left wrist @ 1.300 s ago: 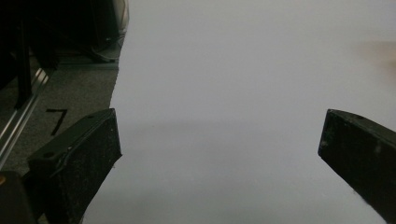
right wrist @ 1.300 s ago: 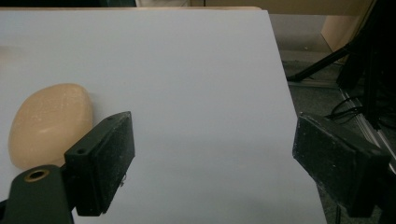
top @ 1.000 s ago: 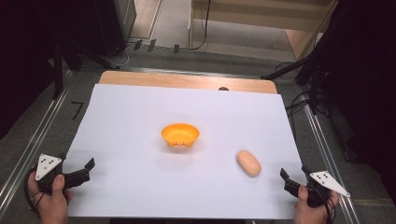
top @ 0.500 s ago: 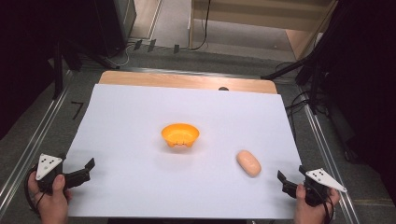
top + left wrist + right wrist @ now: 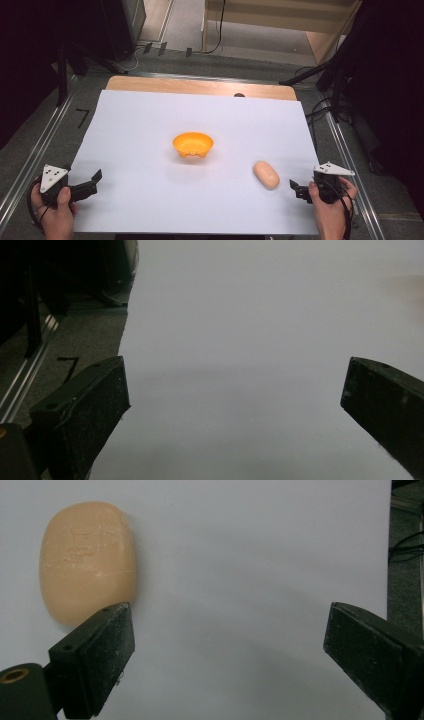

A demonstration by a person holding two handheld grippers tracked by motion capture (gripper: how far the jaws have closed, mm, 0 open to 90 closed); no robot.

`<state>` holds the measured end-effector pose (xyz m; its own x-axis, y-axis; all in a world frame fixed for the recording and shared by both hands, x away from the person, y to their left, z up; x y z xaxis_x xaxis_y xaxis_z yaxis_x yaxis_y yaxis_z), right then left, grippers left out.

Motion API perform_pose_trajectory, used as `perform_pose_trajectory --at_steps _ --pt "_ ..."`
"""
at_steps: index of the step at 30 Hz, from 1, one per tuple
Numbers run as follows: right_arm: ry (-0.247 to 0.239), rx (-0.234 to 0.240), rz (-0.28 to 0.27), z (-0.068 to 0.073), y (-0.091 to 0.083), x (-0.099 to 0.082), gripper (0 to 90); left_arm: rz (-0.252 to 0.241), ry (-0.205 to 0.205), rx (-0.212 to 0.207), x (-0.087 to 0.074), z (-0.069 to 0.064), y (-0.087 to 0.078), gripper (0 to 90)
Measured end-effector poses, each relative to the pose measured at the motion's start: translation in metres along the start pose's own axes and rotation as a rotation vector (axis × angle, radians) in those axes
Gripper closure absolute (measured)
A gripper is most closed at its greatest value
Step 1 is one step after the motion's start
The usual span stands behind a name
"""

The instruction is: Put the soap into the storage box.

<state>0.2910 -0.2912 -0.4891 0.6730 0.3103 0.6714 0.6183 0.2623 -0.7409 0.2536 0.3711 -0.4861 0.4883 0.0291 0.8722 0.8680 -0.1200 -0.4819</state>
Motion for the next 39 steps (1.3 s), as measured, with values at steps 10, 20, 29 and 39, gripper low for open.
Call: perform_pose_trajectory --at_steps 10,20,29,39 --pt "-0.038 0.025 0.114 0.007 0.010 0.012 0.1 0.005 -0.001 -0.004 0.000 0.000 0.000 0.0" --pt "-0.081 0.054 0.190 0.019 0.019 0.030 0.0 0.022 -0.003 -0.005 0.000 0.001 0.002 0.0" --pt "-0.112 0.082 0.245 0.033 0.027 0.042 0.0 0.028 -0.003 -0.003 0.000 0.000 0.003 0.0" --pt "-0.129 0.112 0.282 0.046 0.037 0.046 0.0 0.030 -0.007 -0.004 0.000 0.000 0.003 0.0"
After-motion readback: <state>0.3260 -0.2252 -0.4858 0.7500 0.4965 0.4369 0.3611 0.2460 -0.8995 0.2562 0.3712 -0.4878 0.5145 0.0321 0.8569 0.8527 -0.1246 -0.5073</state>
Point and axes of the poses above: each handheld gripper's, and its own axes: y roughly forward along the jaws, x roughly out of its top, z roughly to its left, the point moved 5 cm from there along y, roughly forward along the jaws, and after that the axes turned 4 degrees about -y, right-handed, at the moved point
